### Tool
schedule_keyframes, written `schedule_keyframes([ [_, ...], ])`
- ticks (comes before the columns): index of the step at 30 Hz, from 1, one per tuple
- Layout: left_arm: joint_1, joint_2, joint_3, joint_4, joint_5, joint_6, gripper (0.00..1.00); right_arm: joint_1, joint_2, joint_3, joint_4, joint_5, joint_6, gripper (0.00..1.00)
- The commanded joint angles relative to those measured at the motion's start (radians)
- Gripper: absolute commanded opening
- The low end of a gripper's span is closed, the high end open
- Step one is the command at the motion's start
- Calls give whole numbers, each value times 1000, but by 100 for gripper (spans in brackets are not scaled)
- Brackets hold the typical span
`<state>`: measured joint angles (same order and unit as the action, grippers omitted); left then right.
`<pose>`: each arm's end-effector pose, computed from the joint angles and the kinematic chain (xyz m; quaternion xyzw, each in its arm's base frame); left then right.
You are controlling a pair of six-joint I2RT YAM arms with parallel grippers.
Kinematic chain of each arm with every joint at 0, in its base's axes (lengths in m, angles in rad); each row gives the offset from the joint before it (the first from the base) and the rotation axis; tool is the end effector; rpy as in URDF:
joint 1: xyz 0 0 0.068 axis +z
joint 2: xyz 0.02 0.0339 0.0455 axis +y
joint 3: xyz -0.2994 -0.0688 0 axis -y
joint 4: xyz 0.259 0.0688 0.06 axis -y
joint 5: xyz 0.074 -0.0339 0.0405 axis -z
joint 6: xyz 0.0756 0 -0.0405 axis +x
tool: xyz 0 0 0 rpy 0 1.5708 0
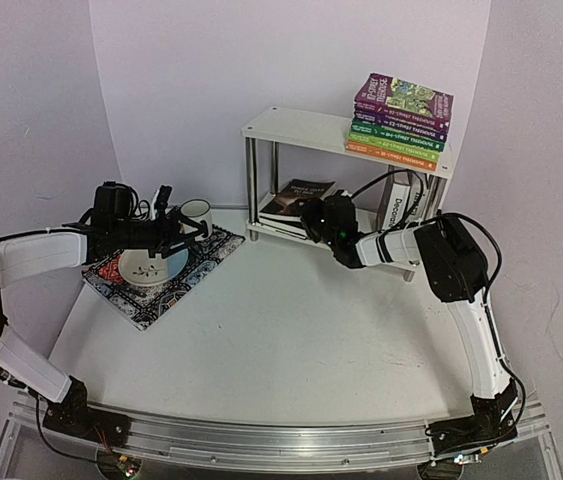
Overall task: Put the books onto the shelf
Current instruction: Place the book on the book pile on the shelf.
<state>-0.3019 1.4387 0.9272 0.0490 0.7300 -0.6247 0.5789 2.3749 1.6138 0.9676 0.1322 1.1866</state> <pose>0.3215 -0.1529 0.2777 0.0577 0.8142 -0.4912 0.3041 0.5163 0.3256 0.2166 0.2371 0.5849 0.5719 0.5240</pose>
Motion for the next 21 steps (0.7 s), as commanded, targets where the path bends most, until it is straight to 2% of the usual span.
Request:
schedule_keyframes([
  [1, 4, -21, 33, 8, -4, 14, 60, -5, -86, -40, -9, 49, -2, 58],
  [7, 4, -21, 35, 8, -5, 12, 60, -5, -111, -38, -110, 59, 7, 70],
  [14, 4, -23, 34, 8, -6, 10, 60, -5, -105, 16, -227, 47, 3, 71],
  [21, 4, -24, 31, 8, -11, 12, 60, -4, -131, 60, -384, 87, -25, 77],
])
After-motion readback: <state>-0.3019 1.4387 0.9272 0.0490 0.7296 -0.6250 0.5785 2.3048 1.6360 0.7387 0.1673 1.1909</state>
